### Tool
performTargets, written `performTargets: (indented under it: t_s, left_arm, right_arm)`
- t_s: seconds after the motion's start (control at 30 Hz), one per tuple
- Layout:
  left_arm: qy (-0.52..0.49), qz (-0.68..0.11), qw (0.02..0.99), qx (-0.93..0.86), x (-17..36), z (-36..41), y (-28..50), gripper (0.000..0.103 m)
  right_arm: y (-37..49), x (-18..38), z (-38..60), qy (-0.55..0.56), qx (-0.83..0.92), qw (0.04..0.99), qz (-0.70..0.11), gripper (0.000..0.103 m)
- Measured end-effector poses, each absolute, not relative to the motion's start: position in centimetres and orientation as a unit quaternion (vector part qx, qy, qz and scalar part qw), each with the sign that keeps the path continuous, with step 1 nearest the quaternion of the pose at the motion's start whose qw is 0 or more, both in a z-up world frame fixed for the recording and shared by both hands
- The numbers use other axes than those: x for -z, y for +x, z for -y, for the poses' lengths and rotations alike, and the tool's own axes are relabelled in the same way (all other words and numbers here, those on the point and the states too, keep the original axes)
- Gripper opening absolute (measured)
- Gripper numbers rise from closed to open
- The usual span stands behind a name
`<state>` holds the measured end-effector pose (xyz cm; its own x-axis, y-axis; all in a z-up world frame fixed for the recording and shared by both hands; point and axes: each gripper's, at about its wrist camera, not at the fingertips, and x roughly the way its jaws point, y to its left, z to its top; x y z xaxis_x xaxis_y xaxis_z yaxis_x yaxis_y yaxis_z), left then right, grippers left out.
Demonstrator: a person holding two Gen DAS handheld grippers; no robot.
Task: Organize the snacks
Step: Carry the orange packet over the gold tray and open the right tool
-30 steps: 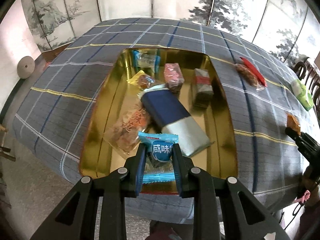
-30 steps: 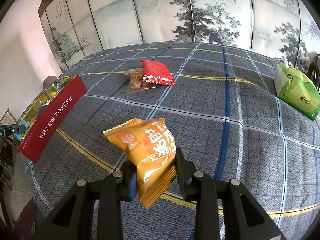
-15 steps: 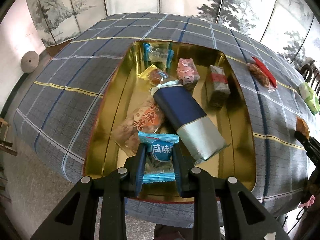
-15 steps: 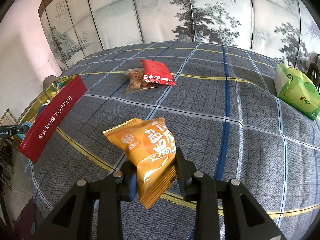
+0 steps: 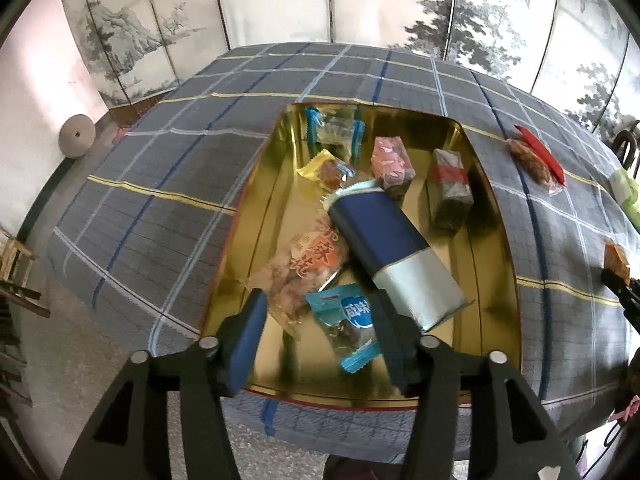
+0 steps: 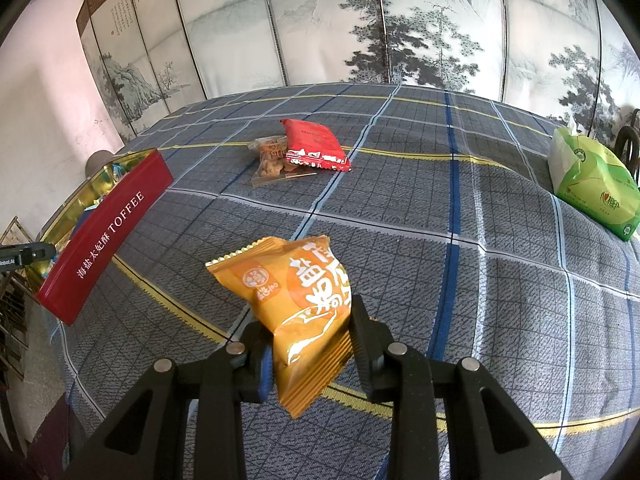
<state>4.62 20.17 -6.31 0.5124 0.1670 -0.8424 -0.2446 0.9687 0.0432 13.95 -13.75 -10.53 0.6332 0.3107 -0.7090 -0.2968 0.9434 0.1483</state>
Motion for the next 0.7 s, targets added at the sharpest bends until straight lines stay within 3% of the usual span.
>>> performTargets:
  t_s: [0.4, 0.7]
  left_arm:
    - [-0.026, -0.469, 0.872, -0.136, 4.9, -20.4, 3.5, 0.060]
    - [-0.041, -0.471, 0.870, -0.143, 4.7, -21.7, 1.9, 0.060]
  right_arm:
    - [14.1, 10.1, 13.5, 0.030, -0.177, 0.899, -0.400, 0.032]
    - [13.6, 5.7, 7.5, 0.015, -0.250, 0.894, -0.371, 0.032]
